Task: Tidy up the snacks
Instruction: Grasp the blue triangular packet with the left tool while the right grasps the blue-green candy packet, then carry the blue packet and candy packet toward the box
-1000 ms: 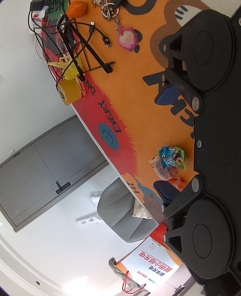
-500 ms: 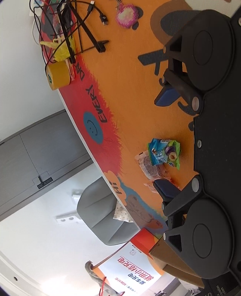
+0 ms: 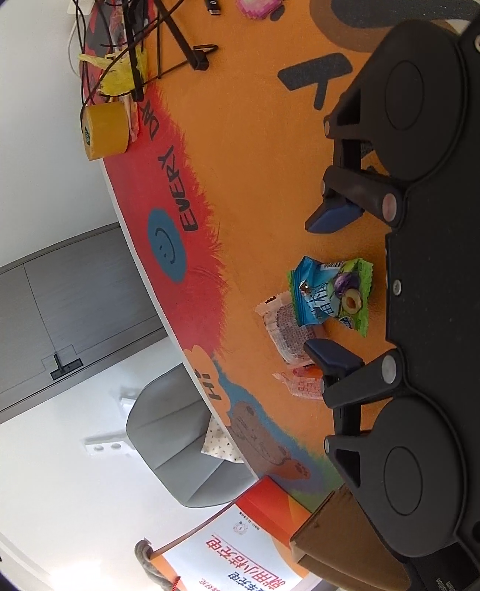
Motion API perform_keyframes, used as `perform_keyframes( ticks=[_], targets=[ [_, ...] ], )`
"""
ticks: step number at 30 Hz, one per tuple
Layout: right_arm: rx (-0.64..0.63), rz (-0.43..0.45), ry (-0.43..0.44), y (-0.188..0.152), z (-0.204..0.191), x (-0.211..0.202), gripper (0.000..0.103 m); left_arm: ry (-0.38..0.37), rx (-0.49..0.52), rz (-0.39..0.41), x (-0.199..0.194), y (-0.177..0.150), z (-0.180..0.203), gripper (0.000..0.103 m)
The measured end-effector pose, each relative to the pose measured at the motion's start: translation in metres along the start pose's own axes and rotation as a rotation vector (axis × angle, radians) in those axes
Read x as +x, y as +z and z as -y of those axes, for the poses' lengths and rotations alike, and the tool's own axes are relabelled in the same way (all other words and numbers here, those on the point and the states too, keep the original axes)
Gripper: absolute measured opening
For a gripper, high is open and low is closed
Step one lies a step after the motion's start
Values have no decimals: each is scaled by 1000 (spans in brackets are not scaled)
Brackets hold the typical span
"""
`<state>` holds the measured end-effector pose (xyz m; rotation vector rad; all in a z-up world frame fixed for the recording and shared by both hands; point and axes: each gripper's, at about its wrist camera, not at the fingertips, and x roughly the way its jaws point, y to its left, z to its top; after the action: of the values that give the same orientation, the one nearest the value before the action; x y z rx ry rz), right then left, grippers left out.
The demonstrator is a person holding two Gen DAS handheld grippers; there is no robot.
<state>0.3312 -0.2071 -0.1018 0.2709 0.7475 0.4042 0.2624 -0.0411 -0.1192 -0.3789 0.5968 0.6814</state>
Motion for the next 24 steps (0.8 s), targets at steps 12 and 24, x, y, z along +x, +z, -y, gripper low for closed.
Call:
perform_keyframes(
  ticks=[12,24],
  targets=[
    [23,36,-10,-7,3,-14,35,-117,-36,-6,-11,5,-18,26],
    [22,98,-2,-11,-9,-45,34,-231,1,25,-46,12,-26,26]
  ],
)
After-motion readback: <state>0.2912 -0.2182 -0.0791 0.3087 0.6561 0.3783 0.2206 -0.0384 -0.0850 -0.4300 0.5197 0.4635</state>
